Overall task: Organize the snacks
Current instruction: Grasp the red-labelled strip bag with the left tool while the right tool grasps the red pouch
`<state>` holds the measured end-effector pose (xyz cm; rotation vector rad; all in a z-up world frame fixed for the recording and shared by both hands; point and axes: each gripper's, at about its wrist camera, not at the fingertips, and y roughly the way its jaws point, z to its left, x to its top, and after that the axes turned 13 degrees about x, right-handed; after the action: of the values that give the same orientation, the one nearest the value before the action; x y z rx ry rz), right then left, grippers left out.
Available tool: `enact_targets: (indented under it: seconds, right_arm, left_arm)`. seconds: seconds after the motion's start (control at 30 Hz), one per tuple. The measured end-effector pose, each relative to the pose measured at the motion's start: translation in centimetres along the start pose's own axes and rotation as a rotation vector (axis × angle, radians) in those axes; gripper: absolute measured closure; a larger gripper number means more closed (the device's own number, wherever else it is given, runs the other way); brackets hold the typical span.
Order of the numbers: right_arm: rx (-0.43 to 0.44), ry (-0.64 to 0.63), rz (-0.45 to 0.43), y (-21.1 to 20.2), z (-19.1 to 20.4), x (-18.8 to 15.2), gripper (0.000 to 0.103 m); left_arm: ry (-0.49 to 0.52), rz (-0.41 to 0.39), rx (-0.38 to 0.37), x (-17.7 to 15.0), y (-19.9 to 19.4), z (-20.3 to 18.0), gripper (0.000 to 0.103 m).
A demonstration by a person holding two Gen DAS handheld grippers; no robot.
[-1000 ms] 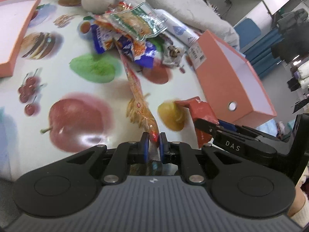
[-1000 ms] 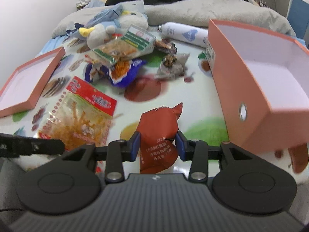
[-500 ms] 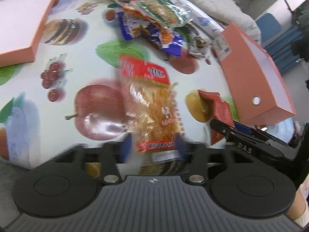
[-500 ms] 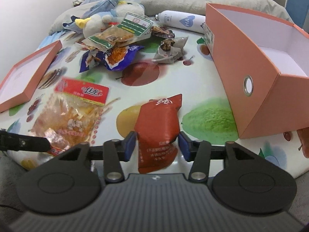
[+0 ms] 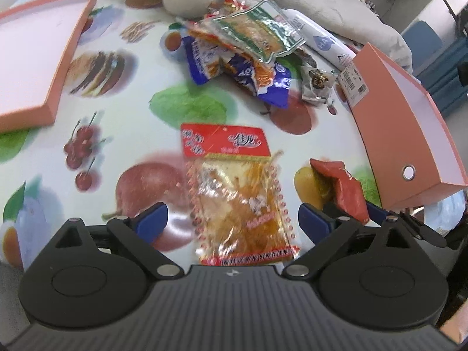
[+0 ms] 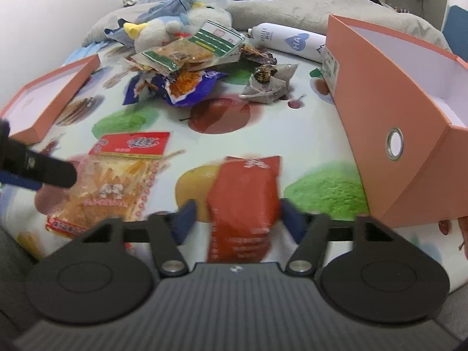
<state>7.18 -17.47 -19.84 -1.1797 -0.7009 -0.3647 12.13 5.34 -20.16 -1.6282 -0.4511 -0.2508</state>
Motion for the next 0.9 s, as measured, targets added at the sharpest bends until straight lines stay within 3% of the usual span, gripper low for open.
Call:
enact_targets:
  seconds: [0.17,0.4,0.6,0.8,0.87,0.9]
  right_arm:
    - [-0.005,-0.001,0.003,-0.3,0.0,-0.2,0.047]
    - [-0.022,-0.001,0.011,-0.5,-0.1,-0.4,0.047]
    - [-0.046,-0.021,0.027,-0.9,0.0,-1.0,0.047]
    - [-0.052,-0.044,0.043,-0.6,0.2,-1.0,0.047]
    - [-0.054,-0.047,0.044,-0.6,0.3,-1.0,0.048]
    - [-0.054,-0.047,0.044,-0.7,0.4,-1.0,0.048]
  left_arm:
    - [0.062,0.013,0.019,0.1,1.5,-1.8,0.004]
    - [0.265,0.003,0.143,-1.0,3.2,-5.0,0.004]
    - [0.355,0.004,0.177,-1.8,4.2,-6.2,0.007]
    - [0.344,-0.010,0.170,-2.2,4.1,-6.0,0.025]
    - [0.347,-0.018,0.165,-2.2,3.7,-6.2,0.041]
    - [0.343,-0.017,0.160,-2.2,3.6,-6.2,0.043]
